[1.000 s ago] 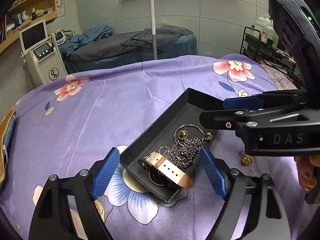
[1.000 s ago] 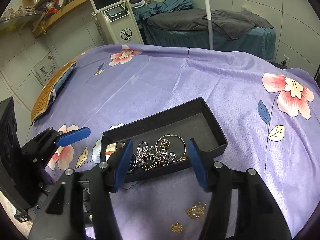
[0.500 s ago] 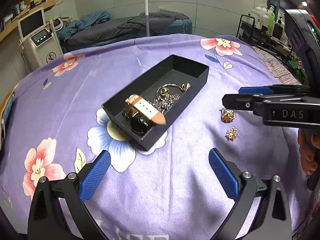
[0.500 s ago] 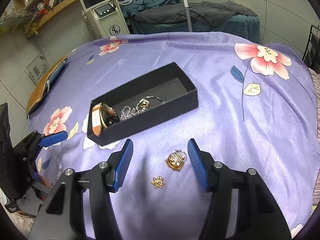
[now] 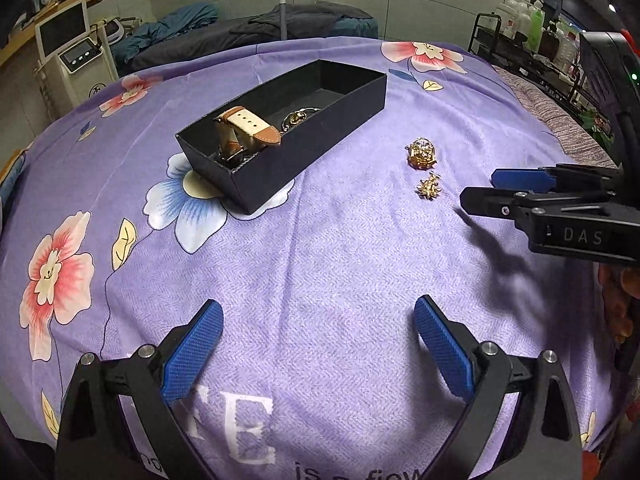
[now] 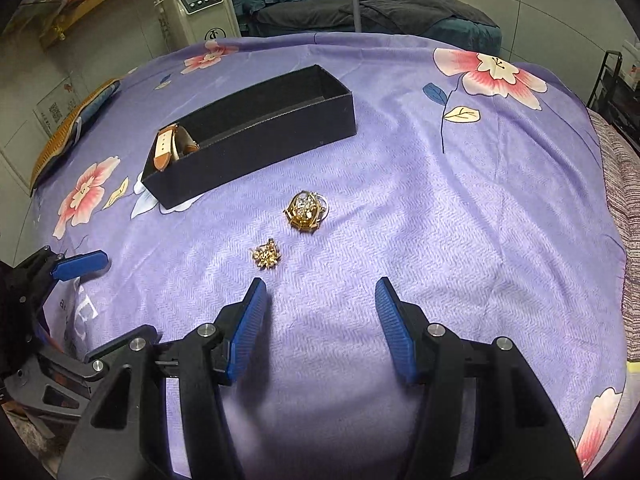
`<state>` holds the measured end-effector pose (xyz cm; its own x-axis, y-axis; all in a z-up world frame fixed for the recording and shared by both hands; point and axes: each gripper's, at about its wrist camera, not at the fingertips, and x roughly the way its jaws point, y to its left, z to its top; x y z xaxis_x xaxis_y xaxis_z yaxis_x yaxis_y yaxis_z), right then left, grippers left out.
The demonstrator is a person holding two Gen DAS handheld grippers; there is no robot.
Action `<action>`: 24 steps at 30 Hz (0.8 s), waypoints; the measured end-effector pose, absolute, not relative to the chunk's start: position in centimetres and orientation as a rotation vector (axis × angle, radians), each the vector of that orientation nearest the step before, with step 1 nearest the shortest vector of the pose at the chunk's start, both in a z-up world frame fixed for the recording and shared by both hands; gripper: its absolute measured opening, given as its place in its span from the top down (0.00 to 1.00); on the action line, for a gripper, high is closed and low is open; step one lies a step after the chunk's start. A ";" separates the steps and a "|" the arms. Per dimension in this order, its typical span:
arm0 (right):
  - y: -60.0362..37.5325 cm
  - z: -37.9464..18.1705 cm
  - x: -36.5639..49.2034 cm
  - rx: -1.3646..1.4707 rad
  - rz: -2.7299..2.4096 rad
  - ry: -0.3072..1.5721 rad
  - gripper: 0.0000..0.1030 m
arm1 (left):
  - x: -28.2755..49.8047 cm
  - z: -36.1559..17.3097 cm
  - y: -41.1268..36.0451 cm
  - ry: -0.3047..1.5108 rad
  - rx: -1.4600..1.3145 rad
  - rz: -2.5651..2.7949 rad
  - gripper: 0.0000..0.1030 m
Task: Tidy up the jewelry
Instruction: 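Withdraw the right tool from the box, then grasp the gold pendant with the left tool while the right tool grasps the gold brooch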
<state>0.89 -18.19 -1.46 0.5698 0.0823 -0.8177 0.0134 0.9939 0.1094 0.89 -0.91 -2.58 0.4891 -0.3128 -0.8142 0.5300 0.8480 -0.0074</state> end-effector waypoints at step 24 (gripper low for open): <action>-18.7 -1.7 1.9 0.019 0.020 0.935 0.46 | 2.2 -2.6 -8.0 0.867 0.305 -0.653 0.61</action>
<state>1.87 -18.72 -1.72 0.5940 0.0253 -0.8041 -0.0089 0.9997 0.0249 2.18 -7.96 -2.57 0.4707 -0.4045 -0.7841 0.6418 0.7668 -0.0104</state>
